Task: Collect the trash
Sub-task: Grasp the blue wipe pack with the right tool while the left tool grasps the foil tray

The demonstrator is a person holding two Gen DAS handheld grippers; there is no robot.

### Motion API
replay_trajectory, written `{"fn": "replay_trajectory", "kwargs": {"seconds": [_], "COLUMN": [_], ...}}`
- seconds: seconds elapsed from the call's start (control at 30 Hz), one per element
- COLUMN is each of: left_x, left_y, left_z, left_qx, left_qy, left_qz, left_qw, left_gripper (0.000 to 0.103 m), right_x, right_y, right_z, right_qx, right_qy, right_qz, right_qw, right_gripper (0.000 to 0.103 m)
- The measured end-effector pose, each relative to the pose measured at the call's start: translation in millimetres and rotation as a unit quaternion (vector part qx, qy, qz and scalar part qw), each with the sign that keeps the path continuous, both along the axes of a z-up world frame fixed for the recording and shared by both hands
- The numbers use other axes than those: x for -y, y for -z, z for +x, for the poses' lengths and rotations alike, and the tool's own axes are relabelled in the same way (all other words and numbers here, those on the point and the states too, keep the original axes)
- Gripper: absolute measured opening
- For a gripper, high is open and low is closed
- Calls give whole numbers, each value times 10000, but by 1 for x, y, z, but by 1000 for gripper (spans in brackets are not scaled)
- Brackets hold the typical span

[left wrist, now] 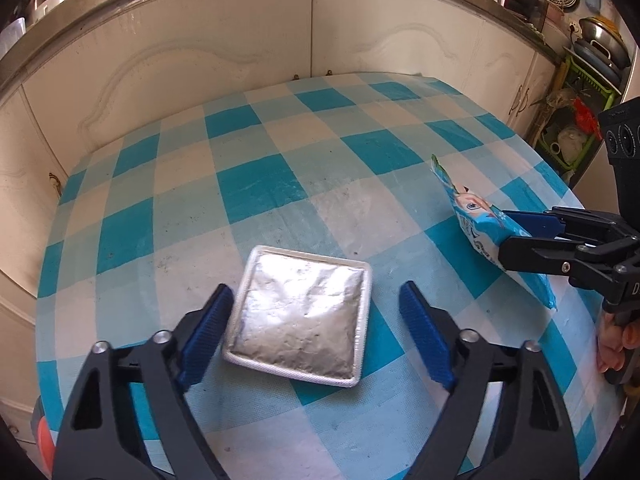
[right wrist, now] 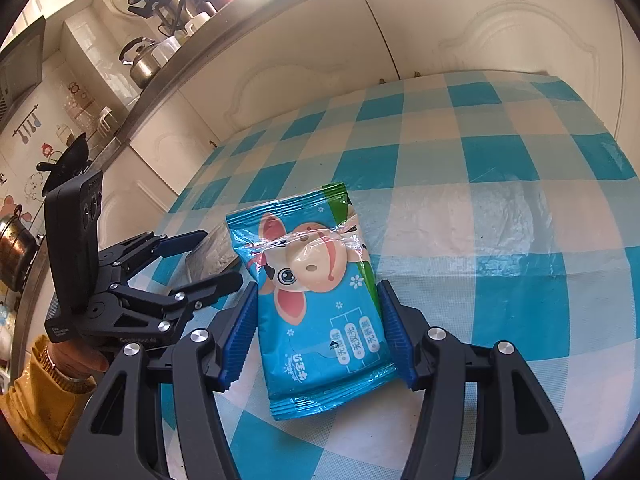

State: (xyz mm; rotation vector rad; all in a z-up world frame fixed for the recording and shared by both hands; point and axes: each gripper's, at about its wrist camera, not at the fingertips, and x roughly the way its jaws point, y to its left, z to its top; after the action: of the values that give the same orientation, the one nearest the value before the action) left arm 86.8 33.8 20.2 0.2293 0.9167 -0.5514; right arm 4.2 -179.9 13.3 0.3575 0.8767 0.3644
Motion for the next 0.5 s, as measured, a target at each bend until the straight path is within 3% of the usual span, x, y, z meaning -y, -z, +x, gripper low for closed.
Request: {"fn": "replay_trajectory", "kwargs": {"seconds": [0.07, 0.23, 0.5], "left_x": [-1, -2, -11], "left_y": [-1, -2, -5], "left_z": [0, 1, 1], "left_qx": [40, 66, -90], "left_qy": [-77, -211, -459], "left_qz": [33, 52, -258], "left_qw": [10000, 9997, 9986], "left_gripper": [71, 66, 64], "right_x": [0, 0, -3], "right_y": [0, 0, 0], "right_z": [0, -1, 1], "right_qx": [-1, 2, 7], "right_qy": [3, 4, 1], "right_qz": [15, -16, -184], "right_qw": [10000, 10000, 9998], "right_gripper": [59, 59, 59]}}
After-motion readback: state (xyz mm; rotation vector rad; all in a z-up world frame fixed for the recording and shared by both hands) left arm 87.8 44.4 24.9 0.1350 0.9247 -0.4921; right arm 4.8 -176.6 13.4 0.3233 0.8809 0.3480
